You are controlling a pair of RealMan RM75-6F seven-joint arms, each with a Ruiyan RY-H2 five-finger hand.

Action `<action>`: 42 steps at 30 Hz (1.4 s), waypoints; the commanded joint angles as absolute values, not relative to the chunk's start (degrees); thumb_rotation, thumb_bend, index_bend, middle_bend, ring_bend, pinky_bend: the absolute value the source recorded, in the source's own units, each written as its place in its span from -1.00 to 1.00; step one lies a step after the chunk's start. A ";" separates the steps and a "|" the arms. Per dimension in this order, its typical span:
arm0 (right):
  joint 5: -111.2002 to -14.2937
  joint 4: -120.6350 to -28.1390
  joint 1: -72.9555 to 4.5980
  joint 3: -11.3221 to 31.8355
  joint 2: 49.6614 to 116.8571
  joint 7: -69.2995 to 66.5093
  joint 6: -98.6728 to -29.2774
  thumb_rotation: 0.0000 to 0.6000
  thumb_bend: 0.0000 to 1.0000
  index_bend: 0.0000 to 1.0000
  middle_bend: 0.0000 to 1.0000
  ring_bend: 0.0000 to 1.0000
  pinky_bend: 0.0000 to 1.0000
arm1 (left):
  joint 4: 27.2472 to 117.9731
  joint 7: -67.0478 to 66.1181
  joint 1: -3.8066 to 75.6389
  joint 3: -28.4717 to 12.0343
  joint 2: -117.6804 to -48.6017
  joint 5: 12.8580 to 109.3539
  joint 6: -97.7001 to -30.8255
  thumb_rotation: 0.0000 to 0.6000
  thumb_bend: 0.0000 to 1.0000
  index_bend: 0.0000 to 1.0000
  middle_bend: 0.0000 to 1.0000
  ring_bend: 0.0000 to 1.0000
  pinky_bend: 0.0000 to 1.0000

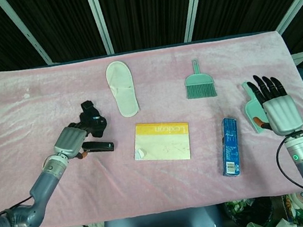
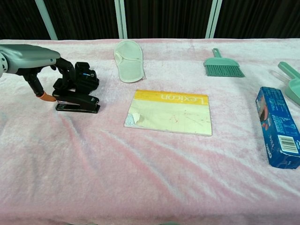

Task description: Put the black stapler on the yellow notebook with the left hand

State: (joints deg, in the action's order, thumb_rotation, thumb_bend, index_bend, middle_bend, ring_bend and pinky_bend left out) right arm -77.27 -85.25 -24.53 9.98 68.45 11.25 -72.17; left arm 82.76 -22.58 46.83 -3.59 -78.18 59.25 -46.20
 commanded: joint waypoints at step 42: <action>-78.00 -82.88 -22.89 9.59 69.55 8.62 -73.23 1.00 -0.80 -0.91 -1.00 -1.00 -0.86 | 85.56 -19.16 48.47 -6.97 -78.42 69.03 -50.67 1.00 -0.12 -0.08 0.03 -0.30 -0.32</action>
State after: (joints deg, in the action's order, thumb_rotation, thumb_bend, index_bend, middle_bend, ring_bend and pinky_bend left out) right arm -78.01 -82.87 -22.90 9.59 69.54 8.59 -73.23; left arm 85.43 -19.19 48.35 -6.85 -78.43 68.90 -50.57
